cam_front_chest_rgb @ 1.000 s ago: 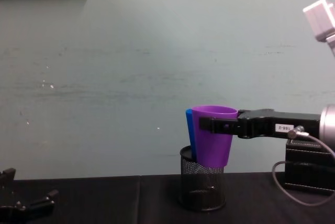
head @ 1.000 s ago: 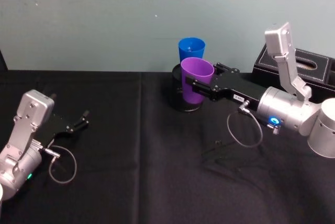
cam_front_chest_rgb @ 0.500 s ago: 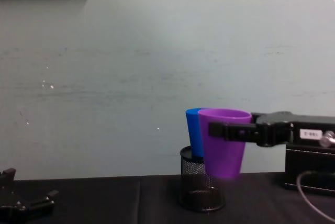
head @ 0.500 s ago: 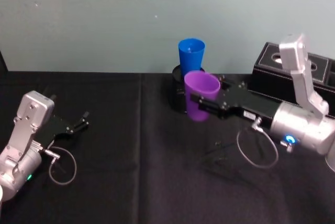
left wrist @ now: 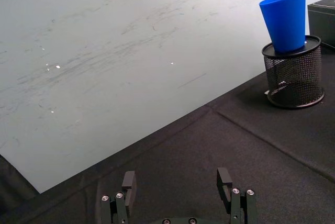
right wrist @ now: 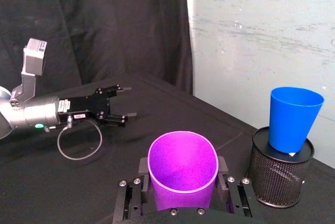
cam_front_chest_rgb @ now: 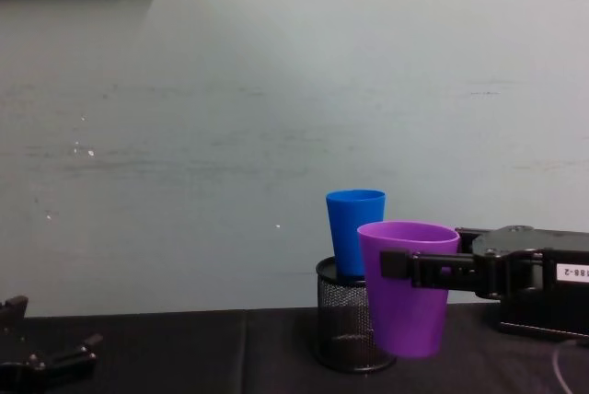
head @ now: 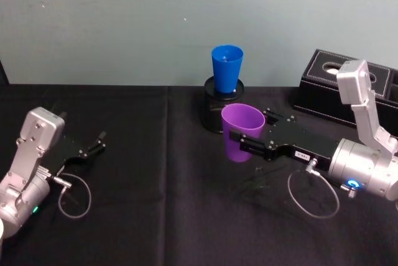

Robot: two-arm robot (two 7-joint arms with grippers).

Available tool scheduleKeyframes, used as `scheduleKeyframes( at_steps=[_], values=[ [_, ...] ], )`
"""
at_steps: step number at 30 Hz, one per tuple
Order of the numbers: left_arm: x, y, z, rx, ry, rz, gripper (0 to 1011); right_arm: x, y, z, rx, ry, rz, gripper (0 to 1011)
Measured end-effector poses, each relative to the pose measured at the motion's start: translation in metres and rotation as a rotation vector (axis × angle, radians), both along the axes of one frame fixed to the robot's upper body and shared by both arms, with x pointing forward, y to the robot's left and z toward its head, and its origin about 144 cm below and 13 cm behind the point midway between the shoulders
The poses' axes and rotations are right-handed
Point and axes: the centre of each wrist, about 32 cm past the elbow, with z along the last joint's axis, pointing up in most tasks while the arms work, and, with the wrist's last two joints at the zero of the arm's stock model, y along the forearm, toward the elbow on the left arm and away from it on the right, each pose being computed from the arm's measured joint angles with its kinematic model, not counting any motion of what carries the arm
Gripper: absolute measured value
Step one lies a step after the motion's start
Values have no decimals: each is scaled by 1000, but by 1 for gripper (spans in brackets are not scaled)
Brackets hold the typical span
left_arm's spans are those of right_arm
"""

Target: Pick up one cup with a gripper and tap it against the other cup.

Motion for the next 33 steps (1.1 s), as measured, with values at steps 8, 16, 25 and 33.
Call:
scheduleKeyframes(
  at_steps=[8, 16, 25, 33],
  values=[
    [0, 0, 0, 0, 0, 0, 1011, 1, 0, 0, 2, -3, -1, 729],
    [0, 0, 0, 0, 0, 0, 1011, 1, 1, 1, 3, -5, -2, 729],
    [0, 0, 0, 0, 0, 0, 1011, 1, 1, 1, 2, -6, -4, 729],
    [0, 0, 0, 0, 0, 0, 1011, 2, 0, 1, 2, -7, -5, 729]
  ],
)
